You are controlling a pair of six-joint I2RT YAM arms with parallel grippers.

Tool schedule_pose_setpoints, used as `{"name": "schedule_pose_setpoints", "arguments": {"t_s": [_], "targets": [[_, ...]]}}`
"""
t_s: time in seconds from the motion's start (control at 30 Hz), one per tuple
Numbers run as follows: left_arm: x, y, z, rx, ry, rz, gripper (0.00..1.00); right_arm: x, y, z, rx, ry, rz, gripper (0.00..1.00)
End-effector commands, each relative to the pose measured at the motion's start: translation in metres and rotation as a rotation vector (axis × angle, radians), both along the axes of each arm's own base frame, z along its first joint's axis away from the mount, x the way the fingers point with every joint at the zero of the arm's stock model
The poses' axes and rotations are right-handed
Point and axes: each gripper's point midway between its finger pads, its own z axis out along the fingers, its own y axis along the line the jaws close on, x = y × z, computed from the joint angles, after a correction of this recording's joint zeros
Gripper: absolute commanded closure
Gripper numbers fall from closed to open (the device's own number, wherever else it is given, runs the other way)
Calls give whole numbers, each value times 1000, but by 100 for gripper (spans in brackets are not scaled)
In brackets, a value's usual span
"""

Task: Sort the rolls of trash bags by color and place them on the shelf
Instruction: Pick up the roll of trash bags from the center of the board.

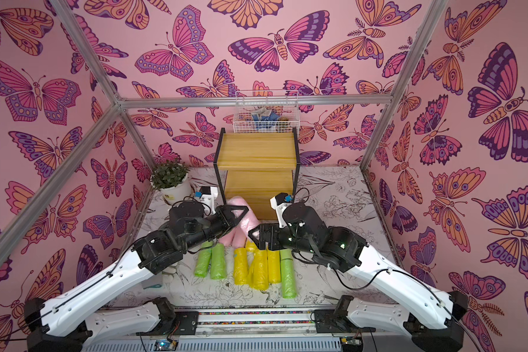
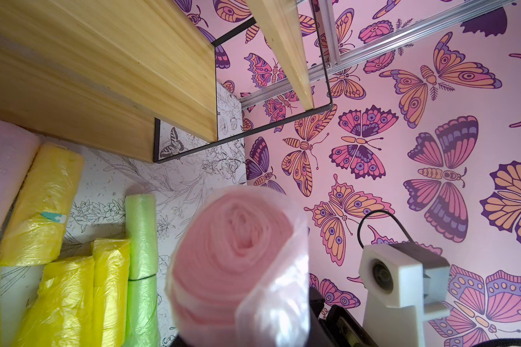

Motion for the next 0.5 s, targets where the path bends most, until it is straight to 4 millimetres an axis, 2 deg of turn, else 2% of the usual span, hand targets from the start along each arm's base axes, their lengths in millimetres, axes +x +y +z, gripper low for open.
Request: {"name": "schedule_pose_setpoints", "arguments": {"t_s": [0.0, 0.23, 0.47], "targets": [[-5, 2, 24, -64, -34, -9, 100, 5, 9, 18, 46, -46, 12, 15], [-6, 2, 24, -66, -32, -13, 100, 6, 22, 22, 95, -40, 35, 34], [-8, 1, 26, -79, -31, -21, 100, 8, 27, 22, 113, -42, 36, 64]]}}
